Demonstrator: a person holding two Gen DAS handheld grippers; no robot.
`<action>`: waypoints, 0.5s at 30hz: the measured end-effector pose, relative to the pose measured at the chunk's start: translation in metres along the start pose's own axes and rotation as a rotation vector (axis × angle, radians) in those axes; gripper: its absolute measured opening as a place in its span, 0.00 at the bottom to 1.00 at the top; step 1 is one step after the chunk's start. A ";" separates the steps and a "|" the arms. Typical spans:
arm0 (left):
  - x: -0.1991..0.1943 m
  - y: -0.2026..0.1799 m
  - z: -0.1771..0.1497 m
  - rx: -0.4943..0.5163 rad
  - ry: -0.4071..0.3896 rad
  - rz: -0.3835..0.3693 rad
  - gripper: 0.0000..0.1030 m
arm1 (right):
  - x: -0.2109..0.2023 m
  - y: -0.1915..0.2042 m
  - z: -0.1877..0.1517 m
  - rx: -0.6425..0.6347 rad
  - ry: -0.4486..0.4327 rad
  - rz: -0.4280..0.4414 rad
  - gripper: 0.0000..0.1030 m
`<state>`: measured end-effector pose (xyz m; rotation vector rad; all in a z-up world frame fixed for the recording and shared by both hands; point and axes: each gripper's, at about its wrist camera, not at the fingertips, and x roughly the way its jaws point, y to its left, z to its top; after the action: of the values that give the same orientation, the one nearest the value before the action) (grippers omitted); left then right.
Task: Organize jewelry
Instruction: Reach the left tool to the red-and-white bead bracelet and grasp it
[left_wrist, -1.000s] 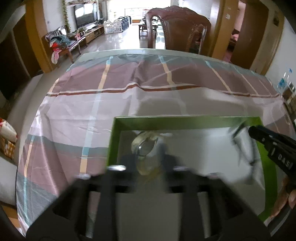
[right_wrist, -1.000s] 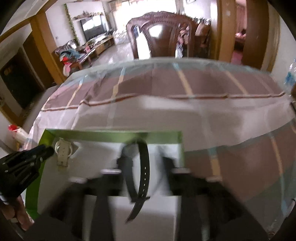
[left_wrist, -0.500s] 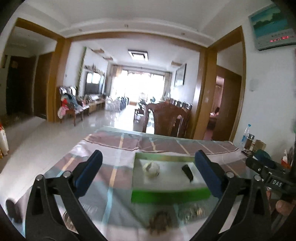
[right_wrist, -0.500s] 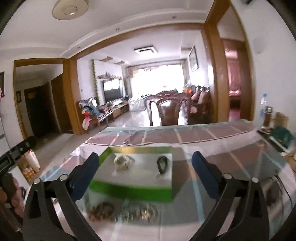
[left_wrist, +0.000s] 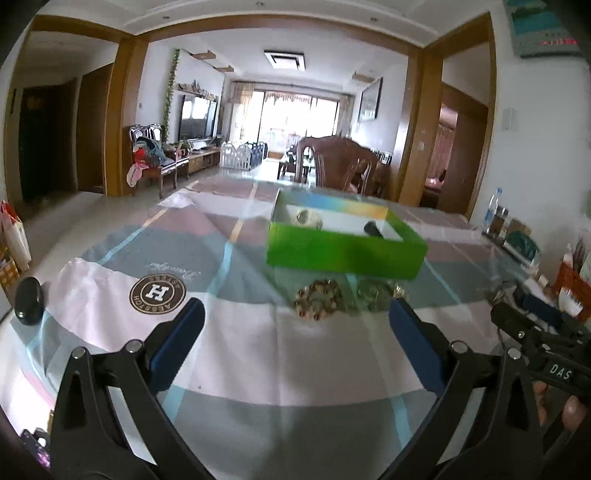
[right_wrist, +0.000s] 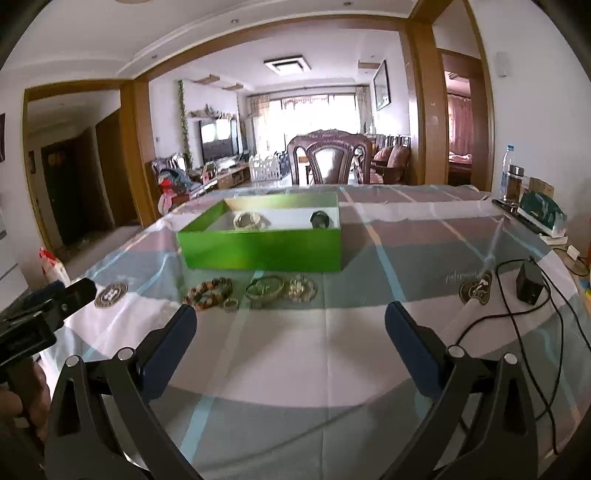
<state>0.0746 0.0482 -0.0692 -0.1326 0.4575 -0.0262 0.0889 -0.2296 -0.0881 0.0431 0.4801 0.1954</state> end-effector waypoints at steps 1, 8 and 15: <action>0.000 -0.002 0.001 0.008 -0.003 0.006 0.96 | -0.001 0.001 0.001 -0.001 -0.002 0.003 0.97; -0.004 -0.004 0.001 0.030 0.000 0.001 0.96 | -0.003 0.006 -0.002 -0.002 -0.011 0.022 0.97; -0.002 -0.004 0.001 0.029 0.015 -0.015 0.96 | -0.001 0.004 -0.003 0.001 -0.006 0.024 0.97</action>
<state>0.0734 0.0447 -0.0670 -0.1070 0.4705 -0.0489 0.0860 -0.2258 -0.0895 0.0503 0.4743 0.2182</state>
